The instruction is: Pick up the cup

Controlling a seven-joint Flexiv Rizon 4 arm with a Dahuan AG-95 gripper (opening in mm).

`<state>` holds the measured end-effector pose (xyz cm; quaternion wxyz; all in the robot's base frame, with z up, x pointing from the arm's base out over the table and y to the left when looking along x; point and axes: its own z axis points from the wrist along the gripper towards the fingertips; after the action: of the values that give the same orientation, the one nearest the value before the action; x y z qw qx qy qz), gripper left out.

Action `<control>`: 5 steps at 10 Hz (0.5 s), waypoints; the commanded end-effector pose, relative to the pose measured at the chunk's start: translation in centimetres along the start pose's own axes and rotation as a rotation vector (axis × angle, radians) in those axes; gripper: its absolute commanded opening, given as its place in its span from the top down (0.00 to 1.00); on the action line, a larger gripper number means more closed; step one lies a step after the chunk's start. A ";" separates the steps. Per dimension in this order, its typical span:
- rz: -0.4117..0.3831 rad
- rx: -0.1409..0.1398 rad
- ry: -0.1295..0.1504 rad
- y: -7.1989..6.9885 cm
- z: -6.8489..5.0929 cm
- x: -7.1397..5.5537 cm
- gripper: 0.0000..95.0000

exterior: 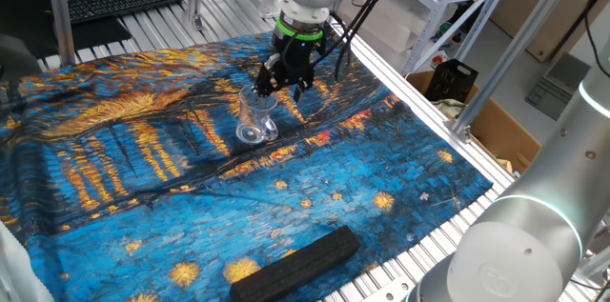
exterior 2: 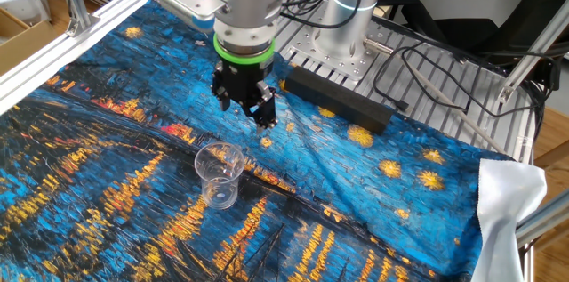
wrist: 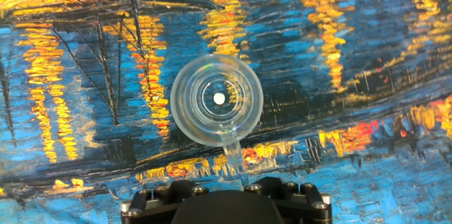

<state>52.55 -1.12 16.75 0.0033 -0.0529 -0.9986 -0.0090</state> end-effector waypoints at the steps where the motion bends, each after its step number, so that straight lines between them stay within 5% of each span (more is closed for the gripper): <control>1: 0.002 0.000 -0.001 0.0 0.3 -0.5 0.20; 3: 0.007 -0.001 -0.004 0.1 0.3 -0.5 0.20; 4: 0.008 -0.002 -0.015 0.1 0.3 -0.5 0.40; 5: 0.000 -0.005 -0.032 0.1 0.3 -0.5 0.40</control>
<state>52.97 -1.14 16.42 -0.0138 -0.0533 -0.9984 -0.0098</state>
